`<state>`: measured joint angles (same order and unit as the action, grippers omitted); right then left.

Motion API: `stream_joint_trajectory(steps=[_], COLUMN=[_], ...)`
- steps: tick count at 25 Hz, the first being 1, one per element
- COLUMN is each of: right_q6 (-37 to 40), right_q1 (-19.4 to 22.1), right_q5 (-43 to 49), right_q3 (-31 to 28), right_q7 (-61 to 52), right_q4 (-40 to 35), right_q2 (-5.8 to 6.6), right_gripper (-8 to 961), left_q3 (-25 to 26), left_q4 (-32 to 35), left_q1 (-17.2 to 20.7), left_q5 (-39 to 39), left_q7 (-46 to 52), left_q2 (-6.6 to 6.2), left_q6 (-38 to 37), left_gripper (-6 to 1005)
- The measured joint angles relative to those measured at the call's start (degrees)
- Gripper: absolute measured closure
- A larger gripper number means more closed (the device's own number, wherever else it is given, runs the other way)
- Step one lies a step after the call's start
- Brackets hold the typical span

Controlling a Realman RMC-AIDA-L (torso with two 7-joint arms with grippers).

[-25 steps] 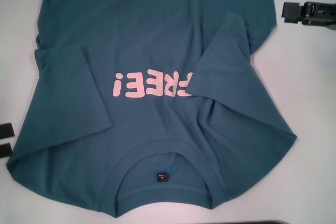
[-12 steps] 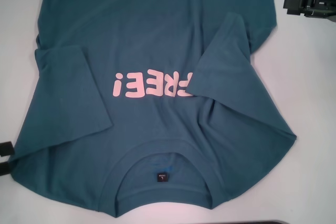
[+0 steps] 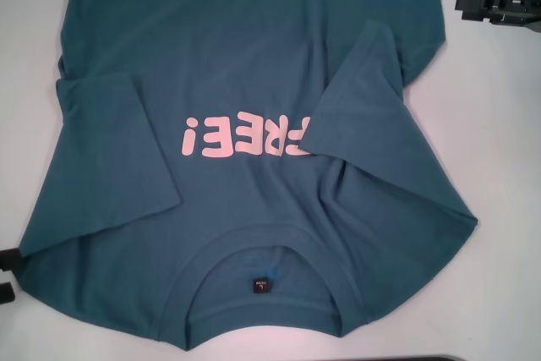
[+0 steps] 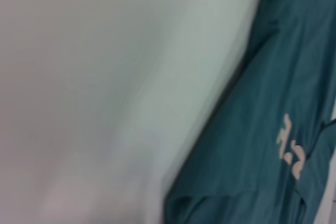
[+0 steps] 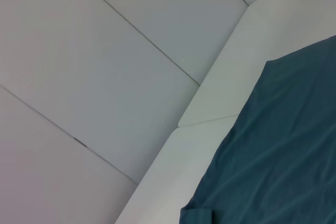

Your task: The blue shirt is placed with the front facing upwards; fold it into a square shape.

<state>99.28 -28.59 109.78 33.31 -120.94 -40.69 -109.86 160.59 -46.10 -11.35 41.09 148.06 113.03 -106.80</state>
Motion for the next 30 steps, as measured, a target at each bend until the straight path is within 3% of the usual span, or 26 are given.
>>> stream_joint_trajectory(steps=[10, 30], right_q6=[-0.5, -0.8], right_q1=[-0.1, -0.1], right_q5=[-0.1, -0.1], right_q3=[-0.1, -0.7], right_q7=[-0.4, -0.8], right_q4=[0.0, 0.7], right_q2=[-0.07, -0.11], right_gripper=[39, 40], left_q3=[0.0, -0.4], left_q4=[2.8, 2.8], left_q1=[-0.6, -2.2], left_q5=[-1.3, -4.4], left_q7=[0.9, 7.6], left_q2=[-0.53, -0.08], left_q6=[2.4, 4.4], left_gripper=[401, 402])
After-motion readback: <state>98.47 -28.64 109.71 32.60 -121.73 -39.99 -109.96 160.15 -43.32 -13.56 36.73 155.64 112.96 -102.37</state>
